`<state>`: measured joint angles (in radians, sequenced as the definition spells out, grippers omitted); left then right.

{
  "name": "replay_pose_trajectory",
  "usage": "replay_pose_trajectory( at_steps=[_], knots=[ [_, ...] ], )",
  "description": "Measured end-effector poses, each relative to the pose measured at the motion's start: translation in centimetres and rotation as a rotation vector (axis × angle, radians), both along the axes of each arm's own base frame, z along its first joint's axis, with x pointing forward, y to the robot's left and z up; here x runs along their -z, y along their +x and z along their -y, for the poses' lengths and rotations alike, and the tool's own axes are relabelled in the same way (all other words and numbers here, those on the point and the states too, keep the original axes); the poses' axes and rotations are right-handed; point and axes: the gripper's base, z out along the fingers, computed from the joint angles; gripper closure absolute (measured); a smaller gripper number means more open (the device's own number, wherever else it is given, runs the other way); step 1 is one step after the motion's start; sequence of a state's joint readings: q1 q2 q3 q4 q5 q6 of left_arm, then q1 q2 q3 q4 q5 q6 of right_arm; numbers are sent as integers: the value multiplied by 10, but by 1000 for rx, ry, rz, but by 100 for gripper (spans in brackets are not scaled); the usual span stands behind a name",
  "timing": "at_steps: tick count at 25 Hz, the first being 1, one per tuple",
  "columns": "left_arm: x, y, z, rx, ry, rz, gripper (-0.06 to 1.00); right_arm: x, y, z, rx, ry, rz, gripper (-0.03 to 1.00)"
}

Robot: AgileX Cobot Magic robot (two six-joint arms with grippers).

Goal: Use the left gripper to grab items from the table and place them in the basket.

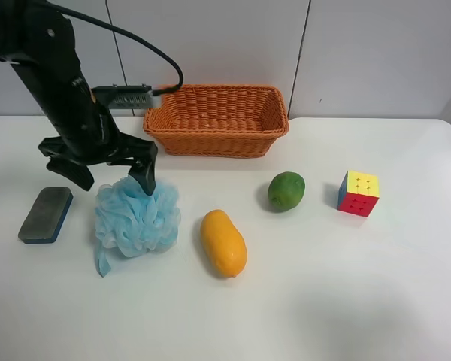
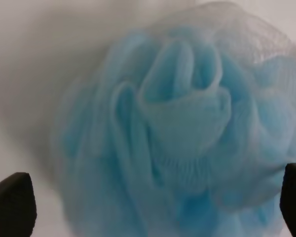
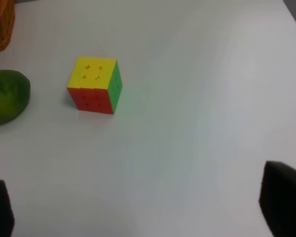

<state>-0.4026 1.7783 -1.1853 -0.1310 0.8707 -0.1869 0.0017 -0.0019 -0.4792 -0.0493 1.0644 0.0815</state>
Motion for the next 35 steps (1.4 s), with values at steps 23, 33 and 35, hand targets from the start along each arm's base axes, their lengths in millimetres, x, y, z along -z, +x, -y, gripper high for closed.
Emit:
replay_pose_trajectory(
  at_steps=[23,33,35],
  knots=[
    [83,15,14,-40,0,-168,45,0,0,0,0,0,0,-2],
    [64,21,17,-5,20,-217,45,0,0,0,0,0,0,-2],
    [47,27,20,7,12,-202,45,0,0,0,0,0,0,-2]
  ],
)
